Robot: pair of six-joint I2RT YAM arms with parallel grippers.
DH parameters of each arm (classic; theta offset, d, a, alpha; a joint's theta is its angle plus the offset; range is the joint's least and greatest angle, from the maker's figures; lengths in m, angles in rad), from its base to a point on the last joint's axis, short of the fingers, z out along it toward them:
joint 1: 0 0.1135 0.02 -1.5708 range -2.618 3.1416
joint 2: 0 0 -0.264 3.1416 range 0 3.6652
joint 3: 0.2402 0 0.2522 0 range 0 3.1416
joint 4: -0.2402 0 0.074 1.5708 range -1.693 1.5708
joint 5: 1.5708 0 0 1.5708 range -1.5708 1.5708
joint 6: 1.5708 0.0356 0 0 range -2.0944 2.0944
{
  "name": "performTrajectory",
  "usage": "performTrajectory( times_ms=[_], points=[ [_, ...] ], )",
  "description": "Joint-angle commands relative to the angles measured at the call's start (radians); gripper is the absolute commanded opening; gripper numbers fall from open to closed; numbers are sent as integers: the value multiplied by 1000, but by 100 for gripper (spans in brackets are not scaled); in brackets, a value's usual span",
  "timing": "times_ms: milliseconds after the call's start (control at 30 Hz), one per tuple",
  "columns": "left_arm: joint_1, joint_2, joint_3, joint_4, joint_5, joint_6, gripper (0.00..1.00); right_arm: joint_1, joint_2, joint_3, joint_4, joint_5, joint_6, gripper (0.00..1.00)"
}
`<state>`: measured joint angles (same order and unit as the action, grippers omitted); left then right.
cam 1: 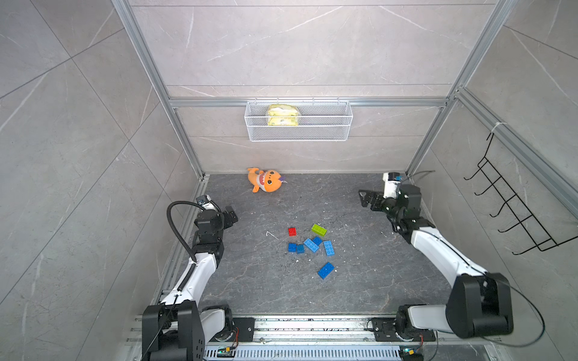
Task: Assemble a heart with lego
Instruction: Pick up the lego brick from the center of the board.
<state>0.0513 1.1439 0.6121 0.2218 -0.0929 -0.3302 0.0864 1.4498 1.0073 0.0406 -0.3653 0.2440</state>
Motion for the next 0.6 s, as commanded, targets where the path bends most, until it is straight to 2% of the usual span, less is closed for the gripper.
performTrajectory(
  times_ms=[0, 67, 167, 267, 333, 567],
  points=[
    [-1, 28, -26, -108, 183, -189, 100, 126, 102, 106, -436, -165, -86, 100],
    [-1, 61, -68, -22, 267, -282, 100, 218, 126, 138, -502, -81, -136, 100],
    [-11, 98, -73, -15, 312, -326, 100, 297, 172, 169, -546, 5, -171, 98],
    [-19, 92, -97, -16, 291, -316, 100, 366, 232, 214, -610, 118, -232, 92],
    [-27, 80, -120, -11, 284, -300, 100, 400, 269, 240, -627, 140, -271, 89],
    [-115, 126, -122, 21, 248, -208, 99, 427, 423, 375, -667, 234, -350, 74]
  ],
)
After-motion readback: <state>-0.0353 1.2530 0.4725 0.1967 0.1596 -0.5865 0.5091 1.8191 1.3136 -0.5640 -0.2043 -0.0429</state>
